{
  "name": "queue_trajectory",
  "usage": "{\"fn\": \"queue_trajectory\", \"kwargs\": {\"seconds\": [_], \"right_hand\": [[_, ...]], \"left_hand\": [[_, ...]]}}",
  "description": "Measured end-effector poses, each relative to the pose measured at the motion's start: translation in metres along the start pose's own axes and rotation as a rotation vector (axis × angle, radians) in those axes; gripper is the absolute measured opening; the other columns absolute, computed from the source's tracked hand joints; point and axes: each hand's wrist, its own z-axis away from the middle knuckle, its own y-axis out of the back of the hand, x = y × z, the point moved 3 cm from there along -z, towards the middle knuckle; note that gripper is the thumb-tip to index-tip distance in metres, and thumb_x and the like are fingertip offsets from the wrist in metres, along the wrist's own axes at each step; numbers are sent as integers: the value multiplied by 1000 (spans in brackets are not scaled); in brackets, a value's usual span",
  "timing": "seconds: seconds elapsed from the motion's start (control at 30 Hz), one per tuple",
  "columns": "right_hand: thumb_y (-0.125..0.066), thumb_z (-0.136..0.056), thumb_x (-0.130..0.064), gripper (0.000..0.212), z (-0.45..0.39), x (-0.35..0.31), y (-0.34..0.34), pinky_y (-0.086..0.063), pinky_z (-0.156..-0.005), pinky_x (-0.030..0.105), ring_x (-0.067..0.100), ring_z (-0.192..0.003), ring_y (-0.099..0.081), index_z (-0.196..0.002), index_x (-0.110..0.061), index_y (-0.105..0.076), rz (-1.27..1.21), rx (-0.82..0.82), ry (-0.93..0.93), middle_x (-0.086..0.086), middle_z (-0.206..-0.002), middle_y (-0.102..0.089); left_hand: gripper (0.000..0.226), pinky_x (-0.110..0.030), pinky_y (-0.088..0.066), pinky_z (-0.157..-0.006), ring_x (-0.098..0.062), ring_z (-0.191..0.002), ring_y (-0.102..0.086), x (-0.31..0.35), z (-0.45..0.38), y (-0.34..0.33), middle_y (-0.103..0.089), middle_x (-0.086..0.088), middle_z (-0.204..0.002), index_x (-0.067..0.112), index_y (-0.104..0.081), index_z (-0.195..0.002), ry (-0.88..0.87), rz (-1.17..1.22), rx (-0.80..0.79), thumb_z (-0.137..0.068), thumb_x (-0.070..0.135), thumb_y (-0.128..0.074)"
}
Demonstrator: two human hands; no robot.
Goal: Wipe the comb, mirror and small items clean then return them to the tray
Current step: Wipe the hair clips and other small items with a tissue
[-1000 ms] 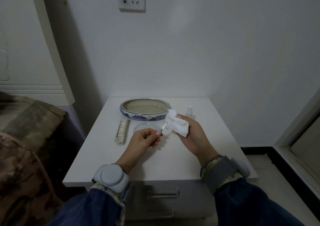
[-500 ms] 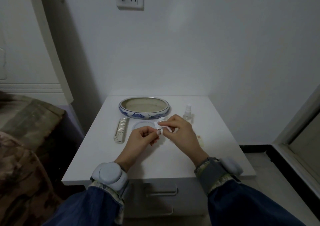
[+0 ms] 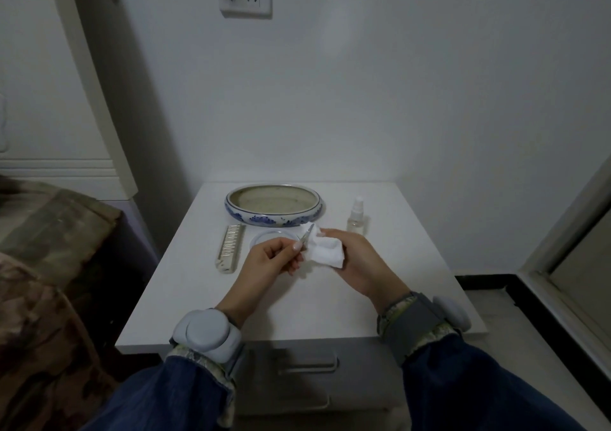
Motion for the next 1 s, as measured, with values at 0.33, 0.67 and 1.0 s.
{"fn": "queue_trajectory", "kwargs": {"seconds": [0.33,0.67,1.0], "right_hand": [[-33,-94,-4,44,4,-5,-5,-56,-68,22,15,-69,-67,-73,-3,-72,-204,-31,-72,8,-74,-69],[-64,-83,-3,26,12,-18,-1,-44,-70,14,1,-70,-55,-89,-28,-69,741,268,684,-12,-76,-61],[-62,-74,-7,22,7,0,-6,-38,-65,11,-2,-68,-42,-93,-6,-73,1211,264,893,0,-71,-55]], "left_hand": [[20,-14,-43,-54,-5,-55,-50,0,1,-2,-58,3,-61,5,-66,-78,25,14,-34,-92,11,-53],[19,-14,-42,-53,-3,-53,-50,0,0,2,-58,3,-59,7,-65,-74,9,-51,81,-90,11,-57],[19,-13,-45,-57,-2,-55,-53,2,2,1,-60,3,-61,-2,-67,-82,-18,-161,62,-88,15,-62]]}}
